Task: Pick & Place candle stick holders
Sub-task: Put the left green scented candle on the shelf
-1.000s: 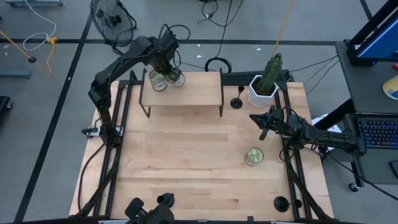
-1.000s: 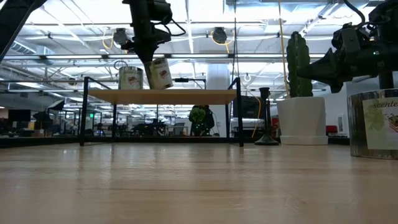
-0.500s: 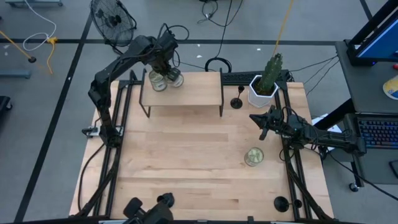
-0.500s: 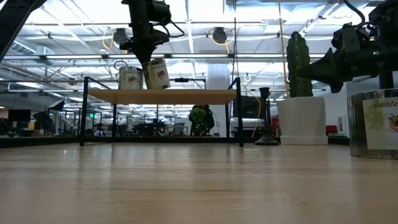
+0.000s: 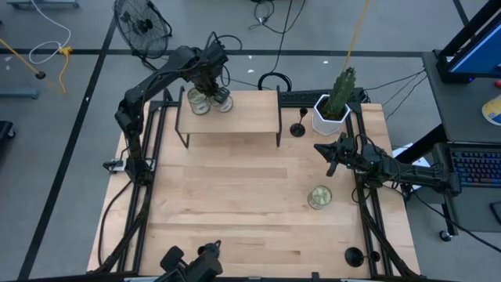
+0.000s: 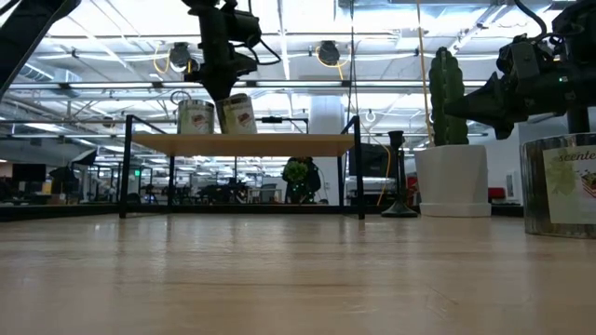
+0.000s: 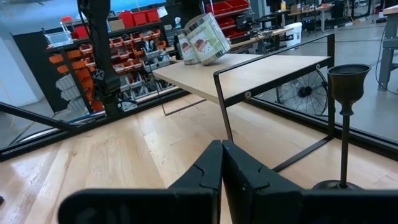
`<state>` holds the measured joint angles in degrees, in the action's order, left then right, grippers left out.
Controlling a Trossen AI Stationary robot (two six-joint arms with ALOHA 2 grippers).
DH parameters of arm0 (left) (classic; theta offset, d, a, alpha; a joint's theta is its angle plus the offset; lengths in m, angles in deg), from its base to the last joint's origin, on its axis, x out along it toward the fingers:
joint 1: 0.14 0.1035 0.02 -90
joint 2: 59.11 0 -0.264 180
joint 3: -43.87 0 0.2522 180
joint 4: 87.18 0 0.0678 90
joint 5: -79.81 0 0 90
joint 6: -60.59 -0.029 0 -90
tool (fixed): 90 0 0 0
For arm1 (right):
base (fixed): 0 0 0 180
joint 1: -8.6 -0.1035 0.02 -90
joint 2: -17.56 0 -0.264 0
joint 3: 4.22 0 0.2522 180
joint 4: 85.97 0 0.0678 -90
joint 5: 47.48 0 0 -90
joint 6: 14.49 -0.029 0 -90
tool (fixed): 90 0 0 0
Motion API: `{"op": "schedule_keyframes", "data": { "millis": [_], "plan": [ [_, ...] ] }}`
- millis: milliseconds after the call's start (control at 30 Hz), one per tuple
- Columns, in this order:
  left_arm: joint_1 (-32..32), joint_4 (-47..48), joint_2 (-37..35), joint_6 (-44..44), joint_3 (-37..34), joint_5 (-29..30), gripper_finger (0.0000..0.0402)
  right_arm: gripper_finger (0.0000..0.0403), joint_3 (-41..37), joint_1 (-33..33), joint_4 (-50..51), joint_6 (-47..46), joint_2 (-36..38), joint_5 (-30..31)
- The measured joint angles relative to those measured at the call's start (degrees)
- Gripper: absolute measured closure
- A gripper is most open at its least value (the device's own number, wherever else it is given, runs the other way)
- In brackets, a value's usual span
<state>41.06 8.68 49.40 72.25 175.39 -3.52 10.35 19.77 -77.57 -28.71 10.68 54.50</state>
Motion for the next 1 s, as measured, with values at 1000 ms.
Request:
{"op": "schedule_keyframes", "data": {
  "millis": [1000],
  "plan": [
    [1.55, -2.27, 0.17, 0.0, 0.0, -0.81, 0.0378, 0.0399, 0.01, 0.01, 0.0, 0.15, -0.02, 0.0]
  ]
}}
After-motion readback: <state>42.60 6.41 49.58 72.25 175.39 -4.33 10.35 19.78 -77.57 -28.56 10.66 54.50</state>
